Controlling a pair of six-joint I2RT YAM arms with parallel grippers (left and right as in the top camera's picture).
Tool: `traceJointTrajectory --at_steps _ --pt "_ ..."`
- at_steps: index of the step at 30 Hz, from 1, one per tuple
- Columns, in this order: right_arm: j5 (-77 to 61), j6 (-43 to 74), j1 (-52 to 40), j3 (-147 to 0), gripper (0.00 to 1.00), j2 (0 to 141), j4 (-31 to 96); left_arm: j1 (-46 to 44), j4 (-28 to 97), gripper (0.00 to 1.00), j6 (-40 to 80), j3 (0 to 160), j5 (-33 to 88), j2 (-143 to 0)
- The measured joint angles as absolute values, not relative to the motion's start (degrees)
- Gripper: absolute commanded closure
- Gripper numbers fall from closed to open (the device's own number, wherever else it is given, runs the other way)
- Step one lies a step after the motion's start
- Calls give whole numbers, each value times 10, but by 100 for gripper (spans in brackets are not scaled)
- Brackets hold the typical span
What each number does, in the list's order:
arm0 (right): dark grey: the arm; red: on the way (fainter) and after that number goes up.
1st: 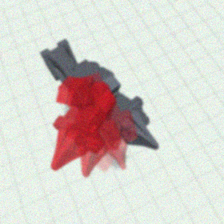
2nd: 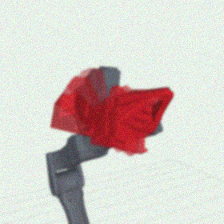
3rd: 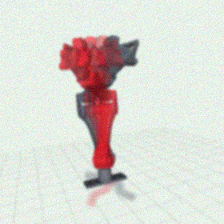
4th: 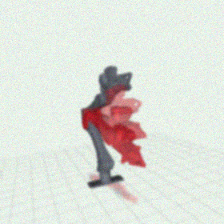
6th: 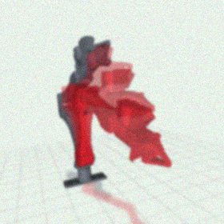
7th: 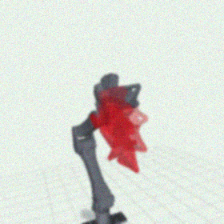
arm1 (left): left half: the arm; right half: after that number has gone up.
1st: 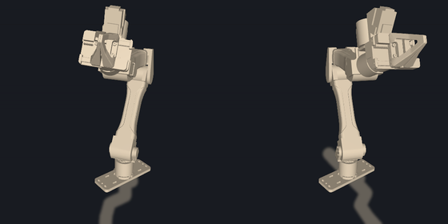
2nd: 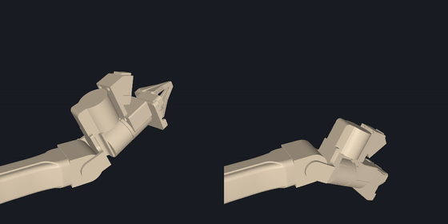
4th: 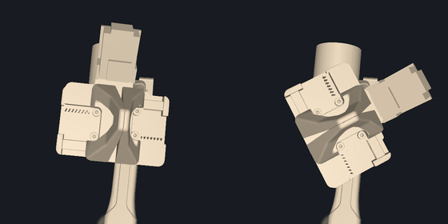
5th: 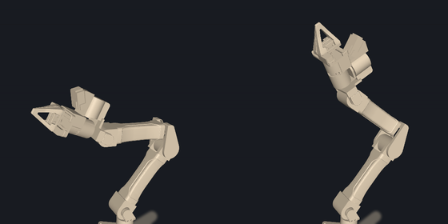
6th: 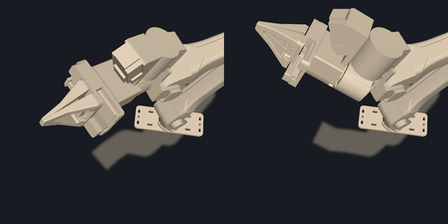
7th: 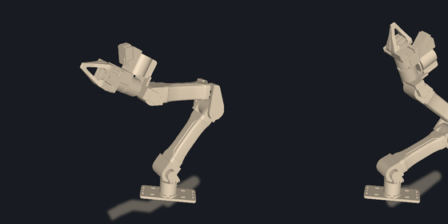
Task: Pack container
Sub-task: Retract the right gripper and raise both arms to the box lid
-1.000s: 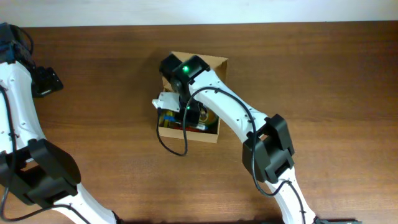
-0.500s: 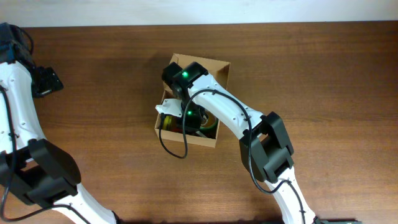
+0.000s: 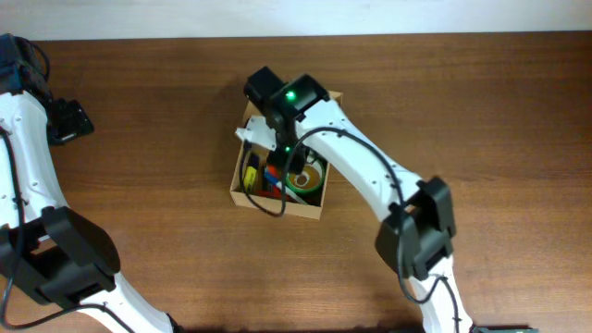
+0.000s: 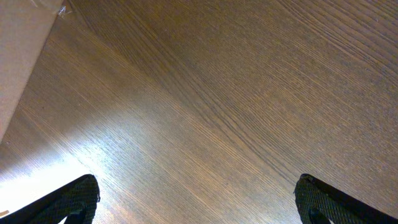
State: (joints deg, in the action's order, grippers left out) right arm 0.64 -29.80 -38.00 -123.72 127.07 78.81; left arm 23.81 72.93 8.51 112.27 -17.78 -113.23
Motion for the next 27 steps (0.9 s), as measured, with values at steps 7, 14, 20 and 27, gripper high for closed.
traceJointTrajectory --at_steps 7,14,20,27 --pt "37 -203 -240 -1241 96 1065 742 238 729 0 85 1123 -178 -1132" --pt "30 23 1 -1242 96 1028 744 238 729 0 85 1123 -178 -1132" --pt "-46 69 62 -1236 96 1103 781 238 710 0 86 1123 -78 -1132" --pt "-92 70 28 -1235 96 1229 758 232 653 98 86 1123 198 -1132"
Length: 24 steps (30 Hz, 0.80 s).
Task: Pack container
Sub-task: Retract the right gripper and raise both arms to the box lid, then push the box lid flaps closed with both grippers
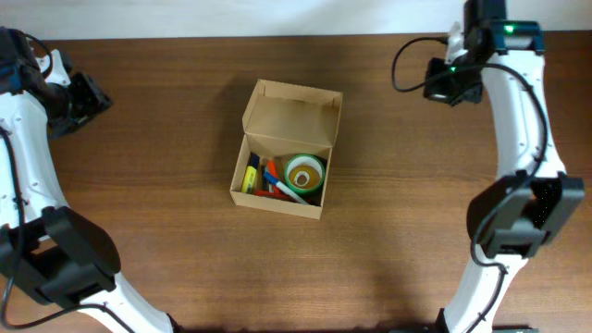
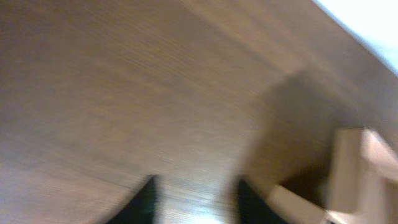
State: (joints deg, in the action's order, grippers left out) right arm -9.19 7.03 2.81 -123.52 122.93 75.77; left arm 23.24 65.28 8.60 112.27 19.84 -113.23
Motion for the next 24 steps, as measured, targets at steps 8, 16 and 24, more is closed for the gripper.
traceJointTrajectory --at_steps 8,16,24 --pt "-237 53 20 -1235 96 1295 760 63 636 99 7 1124 366 -1206" --pt "-316 53 10 -1233 96 1323 814 47 638 99 -61 1123 467 -1374" --pt "-408 54 -11 -1233 96 1391 826 42 634 99 -118 1123 494 -1397"
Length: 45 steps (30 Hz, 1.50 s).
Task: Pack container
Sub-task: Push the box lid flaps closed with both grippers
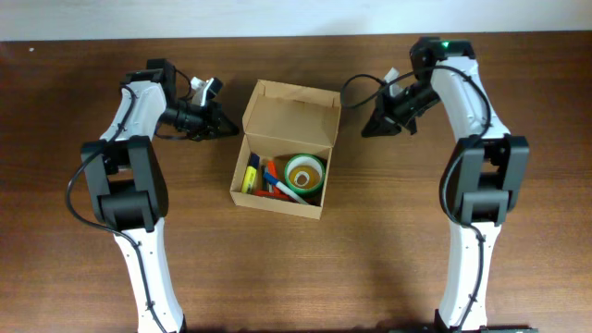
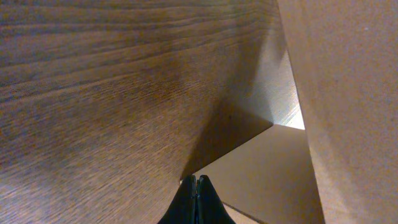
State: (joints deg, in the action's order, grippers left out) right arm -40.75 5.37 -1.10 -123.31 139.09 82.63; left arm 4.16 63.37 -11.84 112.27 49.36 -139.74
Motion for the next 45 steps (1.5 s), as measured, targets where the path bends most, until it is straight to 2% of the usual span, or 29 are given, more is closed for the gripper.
traceJointTrajectory --at_steps 3,6,9,13,19,28,41,45 --pt "-515 73 -11 -1232 96 1420 765 39 627 99 -124 1123 495 -1397" --pt "-603 148 -12 -1232 96 1441 706 38 622 99 -125 1123 496 -1397" --pt "-637 206 -11 -1232 96 1479 701 38 612 99 -125 1123 500 -1397" --pt "-652 225 13 -1222 96 1487 701 38 611 99 -125 1123 502 -1397" --pt "-721 205 51 -1115 96 1470 646 38 593 99 -125 1123 506 -1397" --pt "-764 154 11 -1089 96 1469 615 38 545 98 -124 1123 549 -1397" --pt "-803 118 3 -1211 96 1485 601 38 543 99 -124 1123 558 -1398" --pt "-803 118 -16 -1211 96 1485 594 38 515 99 -124 1123 623 -1398"
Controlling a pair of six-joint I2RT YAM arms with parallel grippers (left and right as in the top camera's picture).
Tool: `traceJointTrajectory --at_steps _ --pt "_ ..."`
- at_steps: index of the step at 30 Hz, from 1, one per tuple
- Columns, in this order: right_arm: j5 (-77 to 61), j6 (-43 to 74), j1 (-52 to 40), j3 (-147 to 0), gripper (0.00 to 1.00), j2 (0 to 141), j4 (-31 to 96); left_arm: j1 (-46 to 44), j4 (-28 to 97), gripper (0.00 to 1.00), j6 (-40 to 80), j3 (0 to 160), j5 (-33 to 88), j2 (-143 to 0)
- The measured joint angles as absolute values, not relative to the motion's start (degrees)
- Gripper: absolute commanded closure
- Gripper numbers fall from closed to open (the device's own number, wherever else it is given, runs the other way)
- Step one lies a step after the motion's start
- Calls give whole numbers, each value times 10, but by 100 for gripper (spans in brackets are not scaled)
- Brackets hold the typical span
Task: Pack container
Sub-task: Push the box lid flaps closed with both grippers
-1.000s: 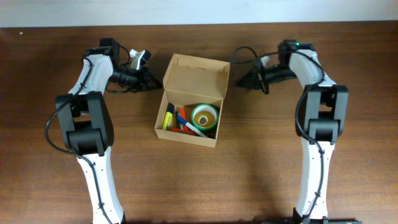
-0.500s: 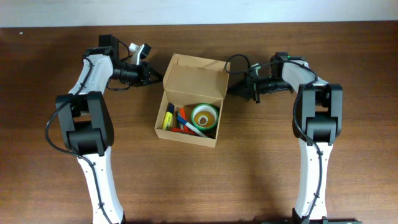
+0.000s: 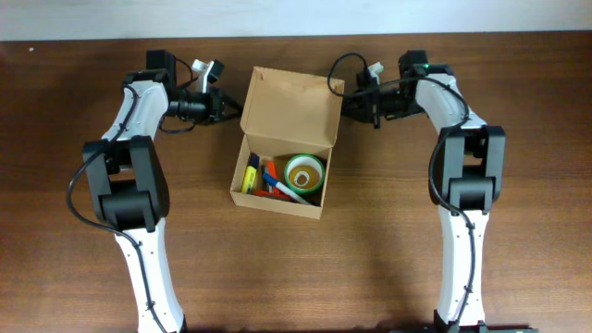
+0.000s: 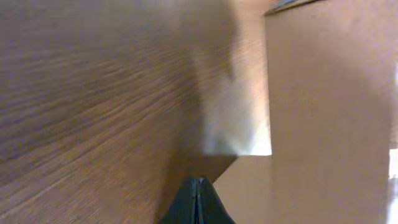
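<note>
An open cardboard box [image 3: 275,205] stands mid-table, holding a green tape roll [image 3: 304,172], coloured markers [image 3: 270,181] and a yellow item [image 3: 249,176]. Its lid [image 3: 291,111] stands open at the far side. My left gripper [image 3: 233,104] is at the lid's left edge. In the left wrist view its fingers [image 4: 198,183] are pressed together and shut, with the lid's cardboard [image 4: 323,112] just to their right. My right gripper [image 3: 344,104] points at the lid's right edge; the overhead view is too small to show how its jaws stand.
The brown wooden table [image 3: 481,259] runs all round the box. Both arms stretch from the near edge up along the left and right sides to the back. Cables loop above each wrist.
Both grippers have moved in and towards the far side, from beside the box to the lid's left and right edges. The lid's far edge now shows further back in the overhead view.
First my right arm reached over the box, its gripper among the contents, with my left gripper open at the far left. Then both arms were out at the table's far corners. Then both stood beside the box, the left shut. Now both flank the lid.
</note>
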State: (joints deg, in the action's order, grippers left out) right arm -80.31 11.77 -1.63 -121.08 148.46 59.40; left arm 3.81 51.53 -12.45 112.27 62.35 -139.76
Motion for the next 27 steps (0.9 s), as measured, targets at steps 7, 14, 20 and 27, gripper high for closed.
traceJointTrajectory --at_steps 7,14,20,27 --pt "-803 111 -30 -1289 96 1485 608 38 602 99 -155 1190 712 -1402" --pt "-769 92 -31 -1379 96 1485 698 38 881 99 -340 1344 614 -1403" --pt "-657 6 -47 -1463 96 1485 878 38 951 99 -423 1361 599 -1403" --pt "-588 -50 -55 -1542 96 1485 967 38 962 99 -446 1361 597 -1403"
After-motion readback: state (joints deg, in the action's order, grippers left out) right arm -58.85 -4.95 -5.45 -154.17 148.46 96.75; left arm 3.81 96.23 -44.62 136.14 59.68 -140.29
